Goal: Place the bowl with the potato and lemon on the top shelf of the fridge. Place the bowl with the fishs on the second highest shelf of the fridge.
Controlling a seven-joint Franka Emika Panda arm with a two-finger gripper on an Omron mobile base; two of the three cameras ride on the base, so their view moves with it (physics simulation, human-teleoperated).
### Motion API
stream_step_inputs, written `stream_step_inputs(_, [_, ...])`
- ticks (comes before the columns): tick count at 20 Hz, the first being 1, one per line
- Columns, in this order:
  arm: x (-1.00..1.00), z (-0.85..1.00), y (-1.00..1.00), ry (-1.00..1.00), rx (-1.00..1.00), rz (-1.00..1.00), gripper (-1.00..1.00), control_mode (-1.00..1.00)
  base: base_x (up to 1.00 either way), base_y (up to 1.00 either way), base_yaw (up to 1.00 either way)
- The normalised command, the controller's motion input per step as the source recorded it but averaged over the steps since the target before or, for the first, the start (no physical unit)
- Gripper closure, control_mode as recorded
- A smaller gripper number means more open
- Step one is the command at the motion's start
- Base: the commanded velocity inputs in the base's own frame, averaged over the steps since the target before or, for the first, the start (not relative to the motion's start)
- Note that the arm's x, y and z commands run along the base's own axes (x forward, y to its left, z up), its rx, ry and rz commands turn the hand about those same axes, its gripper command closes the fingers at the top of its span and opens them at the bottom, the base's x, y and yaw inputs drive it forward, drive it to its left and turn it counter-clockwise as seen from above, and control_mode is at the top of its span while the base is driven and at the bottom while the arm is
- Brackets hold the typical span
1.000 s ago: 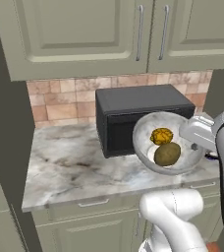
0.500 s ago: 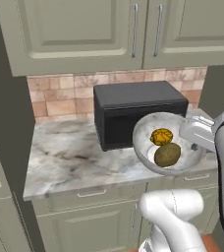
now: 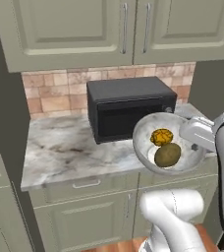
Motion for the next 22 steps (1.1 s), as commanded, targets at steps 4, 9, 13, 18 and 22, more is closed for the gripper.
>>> stream_step_inputs(4, [0.00,0.00,0.00,0.00,0.00,0.00,1.00,1.00,-0.39,-0.30,-0.33])
stream_step_inputs(9, [0.00,0.00,0.00,0.00,0.00,0.00,1.00,1.00,-0.73,-0.57,-0.43])
stream_step_inputs(13, [0.00,0.00,0.00,0.00,0.00,0.00,1.00,1.00,-0.81,-0.82,-0.48])
stream_step_inputs(18, [0.00,0.00,0.00,0.00,0.00,0.00,1.00,1.00,-0.49,-0.98,-0.41])
stream_step_inputs(22, [0.00,0.00,0.00,0.00,0.00,0.00,1.00,1.00,-0.23,-1.00,-0.30])
